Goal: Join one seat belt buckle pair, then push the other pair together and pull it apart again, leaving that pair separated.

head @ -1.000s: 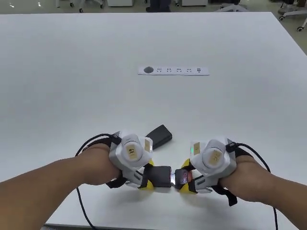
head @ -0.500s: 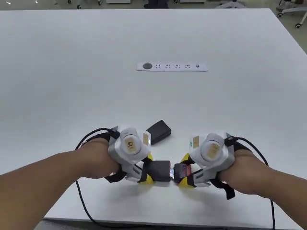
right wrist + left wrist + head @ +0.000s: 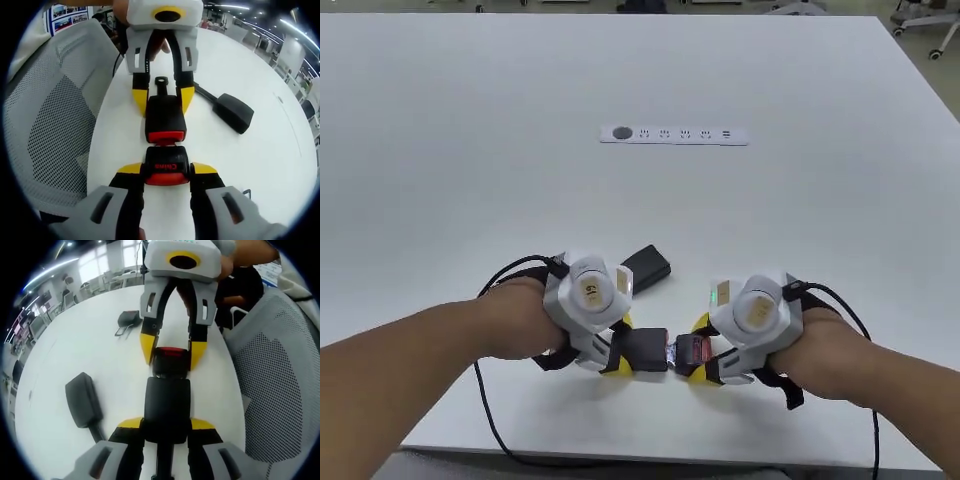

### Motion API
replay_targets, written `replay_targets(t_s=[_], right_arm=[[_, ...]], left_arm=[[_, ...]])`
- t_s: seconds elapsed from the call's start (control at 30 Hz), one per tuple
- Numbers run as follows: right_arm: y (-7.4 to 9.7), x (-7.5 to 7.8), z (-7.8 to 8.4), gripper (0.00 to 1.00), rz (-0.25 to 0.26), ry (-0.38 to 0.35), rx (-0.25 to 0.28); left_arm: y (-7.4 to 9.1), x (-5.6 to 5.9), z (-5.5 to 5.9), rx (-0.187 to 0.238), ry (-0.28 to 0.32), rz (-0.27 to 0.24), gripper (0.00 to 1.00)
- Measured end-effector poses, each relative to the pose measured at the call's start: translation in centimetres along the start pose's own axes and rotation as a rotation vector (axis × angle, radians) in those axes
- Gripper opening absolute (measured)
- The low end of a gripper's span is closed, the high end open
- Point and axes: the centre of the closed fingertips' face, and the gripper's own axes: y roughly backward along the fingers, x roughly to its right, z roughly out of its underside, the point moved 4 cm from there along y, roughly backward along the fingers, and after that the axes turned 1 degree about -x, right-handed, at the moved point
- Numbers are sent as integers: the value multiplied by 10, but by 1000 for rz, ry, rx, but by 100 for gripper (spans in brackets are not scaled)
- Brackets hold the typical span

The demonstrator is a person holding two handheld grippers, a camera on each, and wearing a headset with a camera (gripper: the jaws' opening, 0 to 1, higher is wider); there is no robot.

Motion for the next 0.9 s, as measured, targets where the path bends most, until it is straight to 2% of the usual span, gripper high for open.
replay_targets(t_s=[0.17,0.3,0.43,0.5,0.57,0.6,0.63,0.67,0.8,0.9], right_arm=[[3,1,-3,35,14,-22,24],[14,0,-6,35,12,-49,52],[22,4,-3,35,21,-53,67],[26,7,-1,35,31,-47,72],[33,9,-1,35,37,-50,80],[36,11,1,35,48,-53,78],[36,15,4,35,49,-53,78],[38,18,7,35,54,-61,78],[43,27,14,35,73,-68,75],[50,36,20,35,92,-71,69]], left_arm=[[3,0,2,1,1,0,34],[9,1,5,4,47,-13,34],[21,-3,1,45,75,-36,38],[27,-11,1,66,96,-45,41],[36,-13,-7,87,140,-63,42],[36,-21,-4,100,167,-73,42],[37,-25,-4,105,168,-83,42],[41,-26,-10,110,172,-95,42],[41,-44,-12,106,172,-150,45],[41,-57,-15,107,201,-173,46]])
